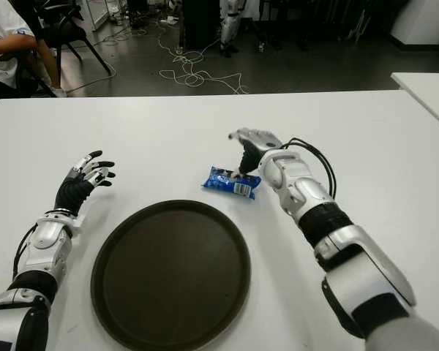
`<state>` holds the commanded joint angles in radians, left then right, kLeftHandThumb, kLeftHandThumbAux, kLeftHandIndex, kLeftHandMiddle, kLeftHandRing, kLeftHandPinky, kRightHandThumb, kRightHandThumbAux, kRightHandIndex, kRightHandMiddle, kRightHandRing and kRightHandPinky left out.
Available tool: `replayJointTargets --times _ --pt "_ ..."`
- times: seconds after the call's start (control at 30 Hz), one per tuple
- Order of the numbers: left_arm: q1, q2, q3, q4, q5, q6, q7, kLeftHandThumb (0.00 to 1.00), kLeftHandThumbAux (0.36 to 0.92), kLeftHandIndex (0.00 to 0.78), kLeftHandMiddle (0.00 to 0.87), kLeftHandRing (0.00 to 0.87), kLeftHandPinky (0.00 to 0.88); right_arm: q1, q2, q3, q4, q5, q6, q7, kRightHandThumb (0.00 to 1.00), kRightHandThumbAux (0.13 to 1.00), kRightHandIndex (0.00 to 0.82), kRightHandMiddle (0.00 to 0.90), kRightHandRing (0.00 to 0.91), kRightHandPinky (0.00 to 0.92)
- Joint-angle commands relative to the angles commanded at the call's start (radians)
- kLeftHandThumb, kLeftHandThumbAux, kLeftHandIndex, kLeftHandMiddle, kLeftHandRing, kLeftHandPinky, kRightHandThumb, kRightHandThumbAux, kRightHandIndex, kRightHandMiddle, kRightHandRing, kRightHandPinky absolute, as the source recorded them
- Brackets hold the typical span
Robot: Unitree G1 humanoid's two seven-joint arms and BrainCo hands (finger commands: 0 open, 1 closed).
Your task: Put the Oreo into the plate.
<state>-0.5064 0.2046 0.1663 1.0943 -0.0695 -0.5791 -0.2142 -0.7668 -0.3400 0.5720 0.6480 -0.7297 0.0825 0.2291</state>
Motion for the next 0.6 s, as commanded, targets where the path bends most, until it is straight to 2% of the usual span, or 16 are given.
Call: replayJointTargets --times 0.6 --pt "-0.001 0.001 0.007 0.0 -0.003 -0.006 -0.01 0.279 0.606 0.148 0.308 0.347 0.388 0.056 -0.04 0.005 -0.191 -0.038 0.079 0.121 0.0 0.718 0.087 0.125 0.109 0.061"
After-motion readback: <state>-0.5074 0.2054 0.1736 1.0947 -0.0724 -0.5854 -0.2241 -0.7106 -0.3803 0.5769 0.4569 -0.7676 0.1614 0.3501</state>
